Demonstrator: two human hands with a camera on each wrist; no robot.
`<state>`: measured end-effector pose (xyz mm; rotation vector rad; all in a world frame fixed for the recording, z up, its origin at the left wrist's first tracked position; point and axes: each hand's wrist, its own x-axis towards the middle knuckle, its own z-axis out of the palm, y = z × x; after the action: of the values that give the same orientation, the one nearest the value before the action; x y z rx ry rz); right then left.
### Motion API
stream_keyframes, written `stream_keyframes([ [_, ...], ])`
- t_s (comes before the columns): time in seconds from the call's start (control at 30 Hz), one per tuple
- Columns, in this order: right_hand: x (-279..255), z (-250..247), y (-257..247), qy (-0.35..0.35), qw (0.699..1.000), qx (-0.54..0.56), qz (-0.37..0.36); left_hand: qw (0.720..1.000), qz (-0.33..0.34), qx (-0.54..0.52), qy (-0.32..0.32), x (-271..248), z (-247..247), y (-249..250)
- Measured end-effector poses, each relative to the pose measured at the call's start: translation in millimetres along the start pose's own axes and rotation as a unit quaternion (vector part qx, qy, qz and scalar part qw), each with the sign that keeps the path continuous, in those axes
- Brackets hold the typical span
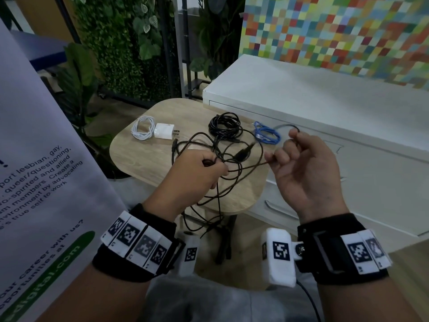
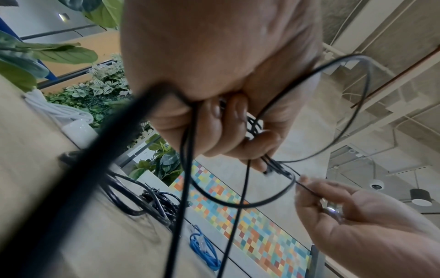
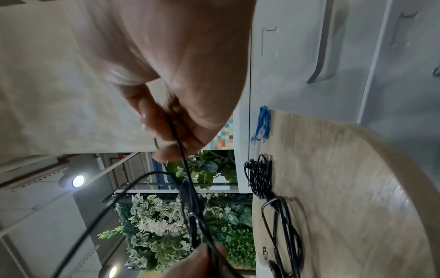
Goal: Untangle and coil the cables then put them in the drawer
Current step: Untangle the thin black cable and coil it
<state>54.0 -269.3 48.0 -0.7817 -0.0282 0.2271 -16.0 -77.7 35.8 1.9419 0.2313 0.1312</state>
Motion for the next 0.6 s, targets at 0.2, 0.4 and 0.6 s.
stream_keyframes([
  [0.2, 0.3, -7.6, -1.1, -0.013, 0.986, -0.165, -0.035, 1.000, 0.012, -0.010, 0.018, 3.3, -2.2, -4.4],
  [0.4, 15.3, -17.3, 1.3, 0.141, 0.952, -0.257, -0.094, 0.998, 0.031, -0.058, -0.014, 2.2, -4.4, -2.5],
  [0.6, 10.3, -15.3, 10.6, 0.037, 0.911, -0.407, -0.054, 0.986, -0.005, -0.162, -0.047, 7.1, -1.6, 0.3],
])
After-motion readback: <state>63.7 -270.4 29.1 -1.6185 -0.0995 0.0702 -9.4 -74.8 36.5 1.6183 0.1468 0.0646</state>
